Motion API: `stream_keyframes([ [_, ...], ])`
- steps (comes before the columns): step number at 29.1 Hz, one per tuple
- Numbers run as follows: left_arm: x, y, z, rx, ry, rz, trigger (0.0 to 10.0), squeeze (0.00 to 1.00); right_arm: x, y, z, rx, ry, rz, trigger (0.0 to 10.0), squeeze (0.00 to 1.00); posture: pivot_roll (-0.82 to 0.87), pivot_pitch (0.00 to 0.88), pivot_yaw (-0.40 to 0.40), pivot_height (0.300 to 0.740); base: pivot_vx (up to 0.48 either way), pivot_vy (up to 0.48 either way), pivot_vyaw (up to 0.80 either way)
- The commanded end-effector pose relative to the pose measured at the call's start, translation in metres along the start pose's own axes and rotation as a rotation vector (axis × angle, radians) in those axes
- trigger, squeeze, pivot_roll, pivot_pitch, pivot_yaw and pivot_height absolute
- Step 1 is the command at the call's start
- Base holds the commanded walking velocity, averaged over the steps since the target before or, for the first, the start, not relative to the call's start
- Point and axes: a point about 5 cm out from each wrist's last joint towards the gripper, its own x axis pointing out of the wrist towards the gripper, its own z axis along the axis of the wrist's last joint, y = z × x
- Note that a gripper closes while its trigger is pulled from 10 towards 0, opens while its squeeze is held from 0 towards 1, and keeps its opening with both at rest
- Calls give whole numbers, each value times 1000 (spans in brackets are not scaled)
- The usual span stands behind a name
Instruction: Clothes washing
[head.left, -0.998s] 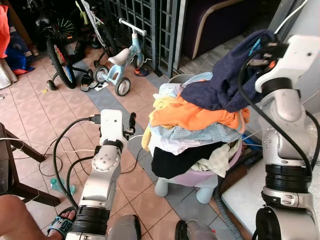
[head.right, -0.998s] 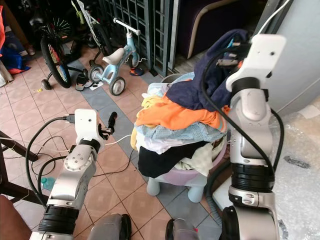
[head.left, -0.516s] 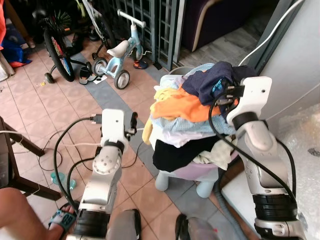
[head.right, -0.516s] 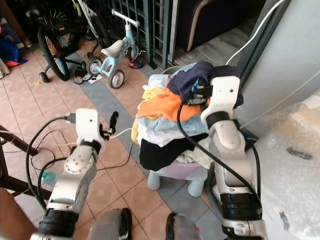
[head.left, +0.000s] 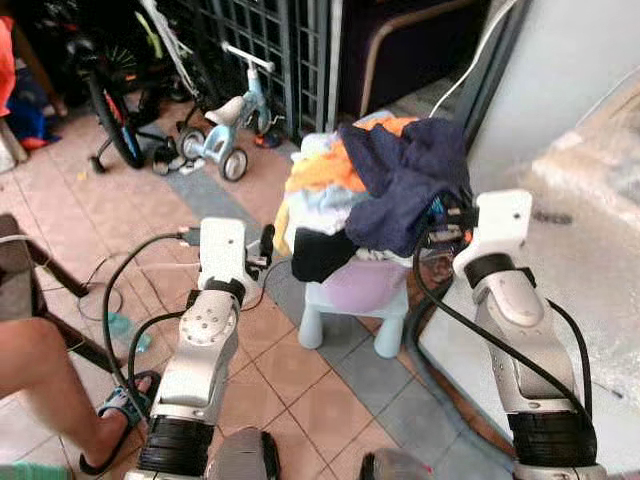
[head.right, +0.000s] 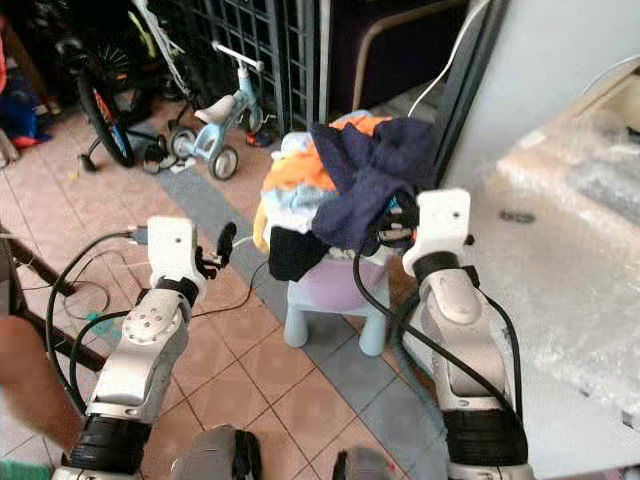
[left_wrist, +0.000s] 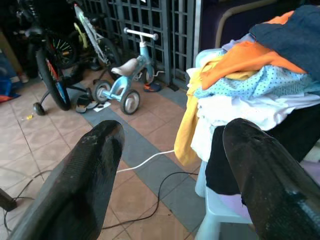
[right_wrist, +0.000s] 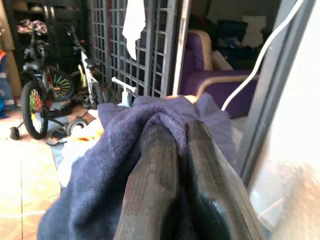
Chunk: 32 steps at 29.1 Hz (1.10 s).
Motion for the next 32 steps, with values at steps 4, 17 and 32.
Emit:
stream_keyframes([
  [4,7,-5,21,2,-77,-29,10000,0,7,-18,13,-29,-51,-74,10000,0,-46,126,30,740,0,0,-800],
  [17,2,6,12,-39,-50,1,10000,0,27,-27,47,-132,-179,-114,10000,0,-49,130,29,740,240,0,-800],
  [32,3,0,5,-57,-16,-22,10000,0,76,-53,132,-292,-416,-103,10000,0,-42,107,28,740,415,0,-800],
])
